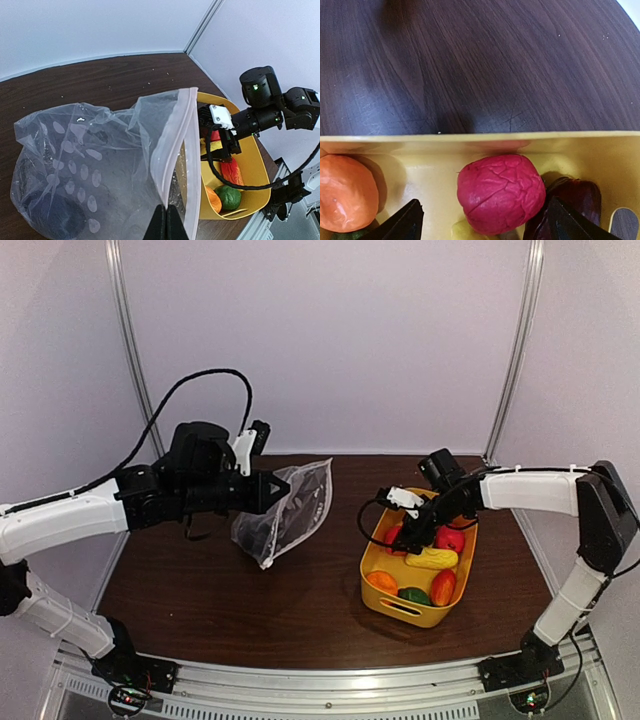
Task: Place the food in the zip-top bag and seal the zipper
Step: Pick up the fake fruit from the bin.
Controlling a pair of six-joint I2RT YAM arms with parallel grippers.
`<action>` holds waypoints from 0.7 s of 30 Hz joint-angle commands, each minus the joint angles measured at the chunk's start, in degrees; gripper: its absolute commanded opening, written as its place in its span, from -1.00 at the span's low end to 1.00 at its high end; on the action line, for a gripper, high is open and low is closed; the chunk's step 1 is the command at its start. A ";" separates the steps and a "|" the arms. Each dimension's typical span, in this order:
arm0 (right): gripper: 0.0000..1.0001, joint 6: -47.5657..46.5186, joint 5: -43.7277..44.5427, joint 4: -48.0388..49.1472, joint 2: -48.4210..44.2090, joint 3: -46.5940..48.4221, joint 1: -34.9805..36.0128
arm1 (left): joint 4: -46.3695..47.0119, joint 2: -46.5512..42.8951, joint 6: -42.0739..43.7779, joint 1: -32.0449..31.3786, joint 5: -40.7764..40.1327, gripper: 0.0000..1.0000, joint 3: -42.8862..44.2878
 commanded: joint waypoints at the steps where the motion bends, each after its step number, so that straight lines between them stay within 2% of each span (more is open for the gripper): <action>1: 0.75 -0.93 -0.68 3.02 3.61 0.55 -0.46 | 2.47 -1.91 -0.49 -0.09 0.62 -1.00 -1.03; 4: 0.72 -1.30 -0.61 3.69 4.74 0.61 -0.47 | 2.48 -2.19 -0.50 -0.06 0.56 -1.00 -1.30; 9: 0.53 -0.66 -1.17 4.07 4.32 -0.10 -0.46 | 2.50 -2.57 -0.71 -0.01 0.66 -1.00 -1.78; 15: 0.16 -1.03 0.42 4.38 -1.61 -2.29 -0.43 | 2.61 -2.35 -0.84 -0.03 0.86 -1.00 -1.92; 21: 0.06 -1.28 -0.52 -0.44 -9.71 -2.94 -0.35 | 3.44 -1.70 -1.41 -0.11 1.50 -1.00 -1.92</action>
